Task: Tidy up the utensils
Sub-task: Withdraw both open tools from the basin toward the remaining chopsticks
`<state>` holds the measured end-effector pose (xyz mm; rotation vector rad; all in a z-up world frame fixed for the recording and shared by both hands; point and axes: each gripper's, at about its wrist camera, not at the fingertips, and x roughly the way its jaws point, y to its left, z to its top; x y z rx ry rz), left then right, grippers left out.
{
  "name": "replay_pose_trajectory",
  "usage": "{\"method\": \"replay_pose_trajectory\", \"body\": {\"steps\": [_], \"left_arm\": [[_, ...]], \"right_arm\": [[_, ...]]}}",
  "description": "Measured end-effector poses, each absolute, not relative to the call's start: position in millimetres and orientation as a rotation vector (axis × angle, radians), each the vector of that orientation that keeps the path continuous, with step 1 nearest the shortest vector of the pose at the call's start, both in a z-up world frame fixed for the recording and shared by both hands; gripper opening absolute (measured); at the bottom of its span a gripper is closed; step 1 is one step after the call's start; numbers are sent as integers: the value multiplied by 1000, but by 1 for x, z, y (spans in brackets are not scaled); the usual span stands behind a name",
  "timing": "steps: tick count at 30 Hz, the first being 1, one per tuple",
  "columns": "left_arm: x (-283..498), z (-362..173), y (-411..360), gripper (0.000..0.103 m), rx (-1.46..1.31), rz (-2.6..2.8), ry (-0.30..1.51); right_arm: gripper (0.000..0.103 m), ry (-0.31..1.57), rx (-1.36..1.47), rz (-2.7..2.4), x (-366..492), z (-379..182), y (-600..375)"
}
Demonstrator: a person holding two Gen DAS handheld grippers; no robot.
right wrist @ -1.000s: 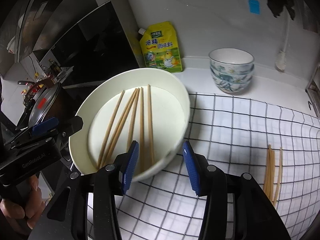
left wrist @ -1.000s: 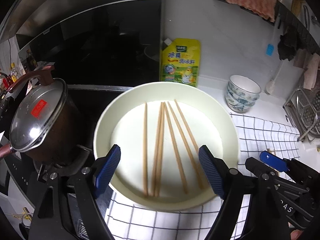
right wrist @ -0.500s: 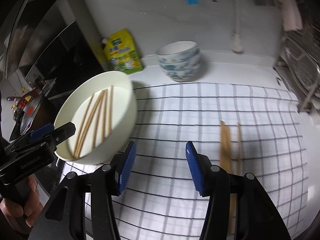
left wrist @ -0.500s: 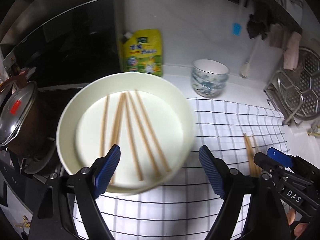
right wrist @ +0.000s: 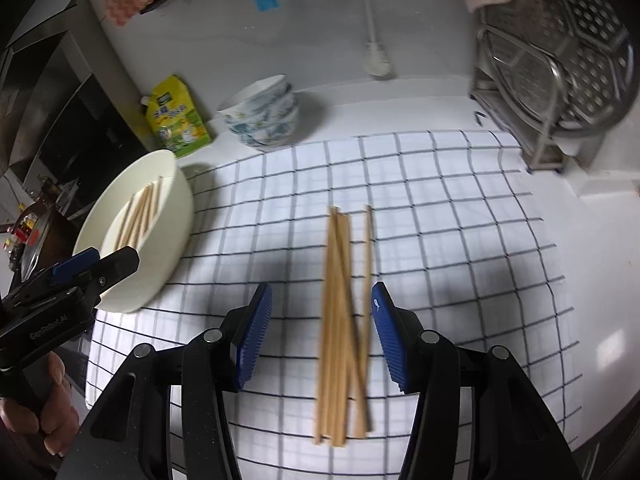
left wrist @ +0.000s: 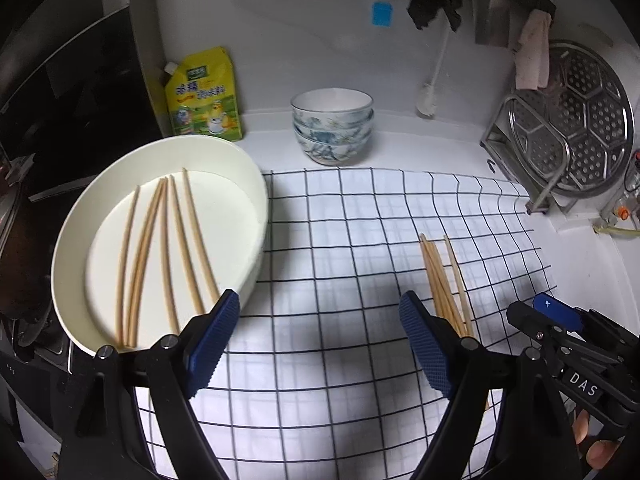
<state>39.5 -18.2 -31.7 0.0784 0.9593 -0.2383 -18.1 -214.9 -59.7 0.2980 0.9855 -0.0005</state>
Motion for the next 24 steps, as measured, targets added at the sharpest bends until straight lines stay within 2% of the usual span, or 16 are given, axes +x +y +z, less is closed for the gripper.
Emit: {"method": "replay_pose_trajectory", "body": {"steps": [24], "left_arm": [[25, -74, -55, 85, 161, -239, 1059]], "right_arm": [[54, 1072, 335, 6, -30, -109, -248]]}}
